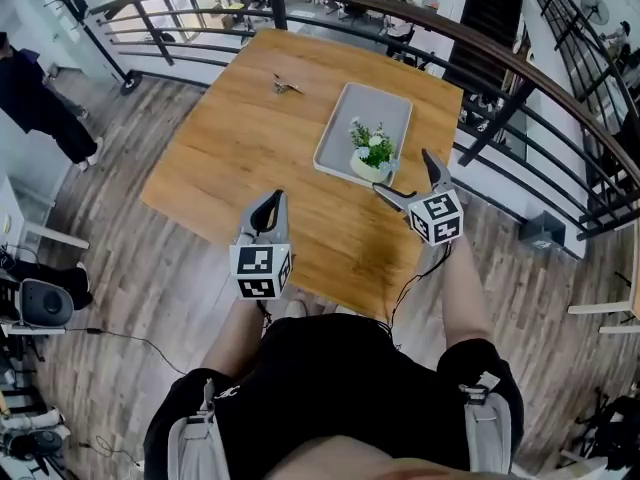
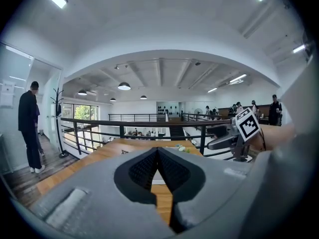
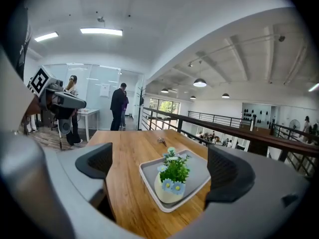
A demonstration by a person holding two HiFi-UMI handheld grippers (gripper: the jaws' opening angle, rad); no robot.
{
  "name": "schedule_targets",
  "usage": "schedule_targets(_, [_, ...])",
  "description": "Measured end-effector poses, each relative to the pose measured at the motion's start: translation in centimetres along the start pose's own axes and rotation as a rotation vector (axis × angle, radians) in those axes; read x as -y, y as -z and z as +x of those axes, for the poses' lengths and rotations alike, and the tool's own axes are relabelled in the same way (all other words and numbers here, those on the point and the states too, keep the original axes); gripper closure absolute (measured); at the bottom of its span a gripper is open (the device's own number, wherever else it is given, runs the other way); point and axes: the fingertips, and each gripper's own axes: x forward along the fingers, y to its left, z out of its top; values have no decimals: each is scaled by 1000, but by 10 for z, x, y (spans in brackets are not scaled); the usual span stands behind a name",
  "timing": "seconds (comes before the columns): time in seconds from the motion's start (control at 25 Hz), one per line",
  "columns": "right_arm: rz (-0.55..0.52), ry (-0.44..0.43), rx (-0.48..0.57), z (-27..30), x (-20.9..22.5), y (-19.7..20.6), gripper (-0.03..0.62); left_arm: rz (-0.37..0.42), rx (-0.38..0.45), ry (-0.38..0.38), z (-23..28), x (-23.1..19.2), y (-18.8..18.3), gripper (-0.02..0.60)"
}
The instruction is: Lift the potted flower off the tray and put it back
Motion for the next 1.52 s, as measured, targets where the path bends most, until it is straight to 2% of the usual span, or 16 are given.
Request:
schedule_targets(0.28, [13,-42,-64,31,22,49,19,-10,-47,-72,-3,0,13,569])
schedule_targets(0.56, [-15,-50,-100,63,35,96,20,-10,-97,-148,-9,0,28,569])
schedule_targets(0.92, [47,-101,-182,102,43,161,20,-5,-179,-211,-11,6,52,569])
schedule_targets(1.32, [130,-115,-201,146,51,179,22,5,-229,-269,-20,-2,71,569])
schedule_targets(1.52, [125,-123,-205,157,46,180,22,17,-239,-294,-32,-10,70,569])
